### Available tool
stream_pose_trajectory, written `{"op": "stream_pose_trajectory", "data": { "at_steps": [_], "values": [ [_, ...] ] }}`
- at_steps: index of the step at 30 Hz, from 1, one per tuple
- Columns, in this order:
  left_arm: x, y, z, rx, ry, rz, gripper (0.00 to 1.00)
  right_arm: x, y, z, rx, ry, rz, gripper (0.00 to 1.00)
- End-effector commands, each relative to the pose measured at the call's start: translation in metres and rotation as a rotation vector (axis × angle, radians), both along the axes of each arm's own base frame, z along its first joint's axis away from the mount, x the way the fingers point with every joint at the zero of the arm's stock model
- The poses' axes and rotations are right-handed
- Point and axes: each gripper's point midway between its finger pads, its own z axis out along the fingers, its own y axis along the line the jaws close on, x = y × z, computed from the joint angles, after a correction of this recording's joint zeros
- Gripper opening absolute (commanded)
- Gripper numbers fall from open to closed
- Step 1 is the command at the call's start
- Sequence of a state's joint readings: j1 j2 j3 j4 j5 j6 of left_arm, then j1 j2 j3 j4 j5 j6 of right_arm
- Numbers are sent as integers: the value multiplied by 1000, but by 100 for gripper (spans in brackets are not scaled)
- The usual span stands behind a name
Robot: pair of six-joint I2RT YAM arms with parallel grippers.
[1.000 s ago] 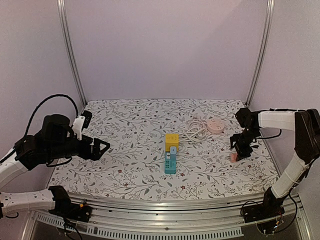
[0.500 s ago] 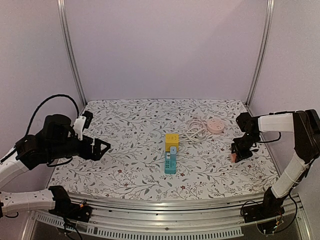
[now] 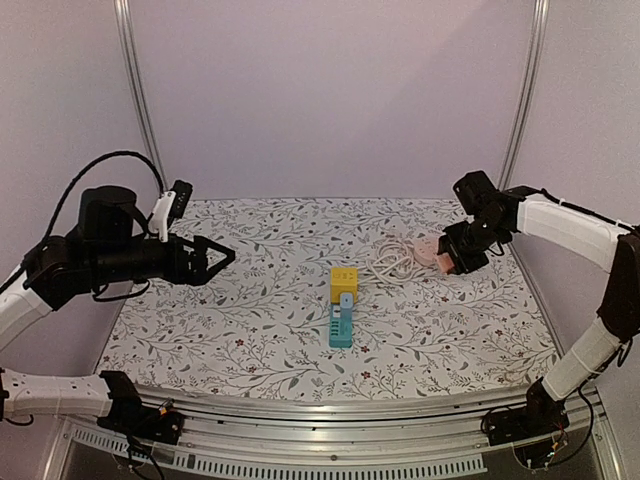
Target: Insert the plug
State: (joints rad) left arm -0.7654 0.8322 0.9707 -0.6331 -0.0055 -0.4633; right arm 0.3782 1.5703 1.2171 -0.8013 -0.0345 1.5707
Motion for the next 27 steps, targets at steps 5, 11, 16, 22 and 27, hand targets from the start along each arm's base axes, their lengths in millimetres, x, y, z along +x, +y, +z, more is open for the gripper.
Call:
{"op": "stream_pose_trajectory", "data": {
  "at_steps": [5, 11, 16, 22, 27],
  "values": [
    [14, -73, 17, -148, 94, -194, 99, -1, 76, 60, 15, -169, 217, 5],
    [44, -113, 17, -160, 143, -195, 99, -6, 126, 87, 49, -222, 395, 1],
    [52, -148, 15, -193, 177, -222, 96, -5, 147, 110, 77, -296, 489, 0],
    [51, -188, 0, -168, 174, -213, 92, -7, 155, 124, 84, -347, 597, 0],
    [57, -217, -14, -217, 170, -176, 88, -16, 164, 129, 119, -389, 667, 0]
  ]
}}
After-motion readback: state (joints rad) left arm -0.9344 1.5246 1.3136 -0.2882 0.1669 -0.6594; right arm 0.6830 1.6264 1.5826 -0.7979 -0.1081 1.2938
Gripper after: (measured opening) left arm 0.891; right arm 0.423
